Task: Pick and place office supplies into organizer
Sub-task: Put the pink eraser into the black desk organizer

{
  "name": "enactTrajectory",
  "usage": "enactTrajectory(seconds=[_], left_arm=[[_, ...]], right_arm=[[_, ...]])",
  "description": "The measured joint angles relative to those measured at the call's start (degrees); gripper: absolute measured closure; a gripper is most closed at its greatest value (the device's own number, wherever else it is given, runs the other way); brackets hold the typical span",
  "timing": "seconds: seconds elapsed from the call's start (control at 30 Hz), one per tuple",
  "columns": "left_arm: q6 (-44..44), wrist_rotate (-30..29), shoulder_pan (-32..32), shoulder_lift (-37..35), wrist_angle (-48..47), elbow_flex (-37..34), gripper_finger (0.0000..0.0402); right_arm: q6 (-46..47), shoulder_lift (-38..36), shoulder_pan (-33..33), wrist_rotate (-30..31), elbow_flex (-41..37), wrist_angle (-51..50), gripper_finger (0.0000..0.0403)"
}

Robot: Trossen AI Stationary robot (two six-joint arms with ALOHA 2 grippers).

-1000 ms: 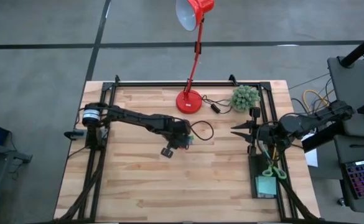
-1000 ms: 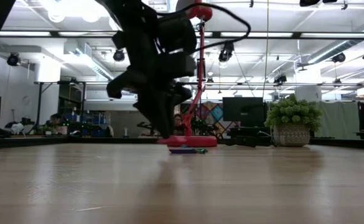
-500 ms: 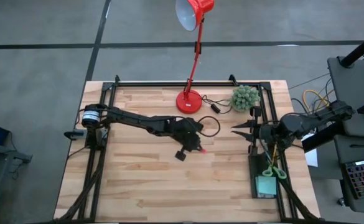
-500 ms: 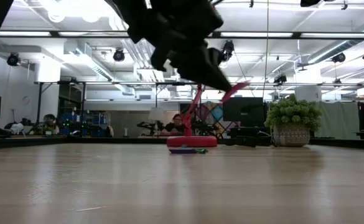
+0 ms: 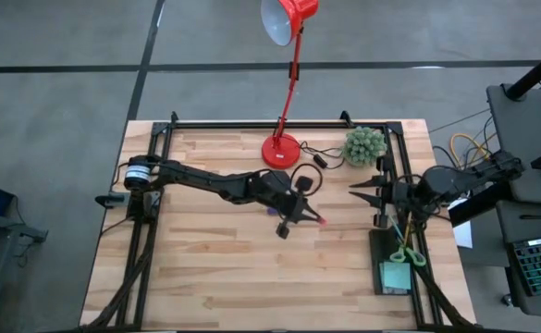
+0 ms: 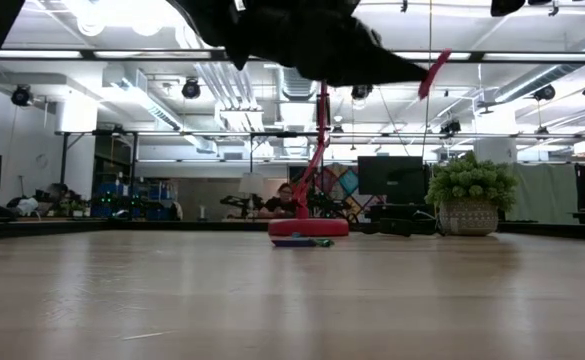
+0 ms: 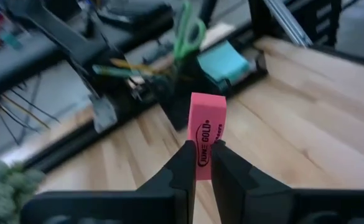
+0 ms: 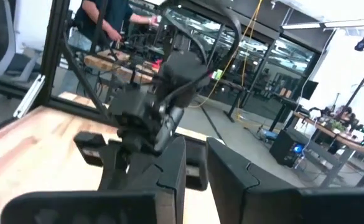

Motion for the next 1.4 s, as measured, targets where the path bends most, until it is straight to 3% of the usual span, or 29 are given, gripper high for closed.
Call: enactTrajectory(seconds=[0.23, 0.7, 0.87, 0.97, 1.07, 1.2, 1.27, 1.4], left_arm=[[1.3, -0.1, 0.1, -0.1, 7.8, 0.0, 0.038], [1.4, -0.7, 0.1, -1.4, 5.7, -0.4, 0.038], [1.4, -1.7, 0.1, -1.8, -1.2, -0.3, 0.0379], [1.4, -2.5, 0.1, -2.2, -5.9, -0.4, 0.0379], [1.3, -7.6, 0.1, -3.4, -13.0, -0.5, 0.0379], [-2.0, -15.1, 0.5, -6.8, -25.2, -0.6, 0.0379], [-4.7, -16.3, 0.8, -8.7, -30.9, -1.2, 0.0379], [-6.5, -16.4, 1.4, -12.4, -33.7, -3.7, 0.0379]], right_arm=[[-2.2, 1.2, 0.0, 0.0, 0.0, -1.5, 0.0349], [-2.3, 2.0, 0.0, 0.0, 0.0, -4.1, 0.0348], [-0.2, 2.1, 0.0, 0.0, 0.0, -8.6, 0.0328], [1.3, 2.9, 0.0, 0.0, 0.0, -9.6, 0.0294], [2.0, 5.0, 0.0, -0.1, 0.0, -9.5, 0.0248], [4.2, 9.5, -0.1, -0.1, 0.1, -9.6, 0.0201], [6.7, 12.7, -0.3, -0.3, 0.9, -10.5, 0.0189], [10.4, 19.6, -1.1, -1.2, 4.6, -16.2, 0.0182]])
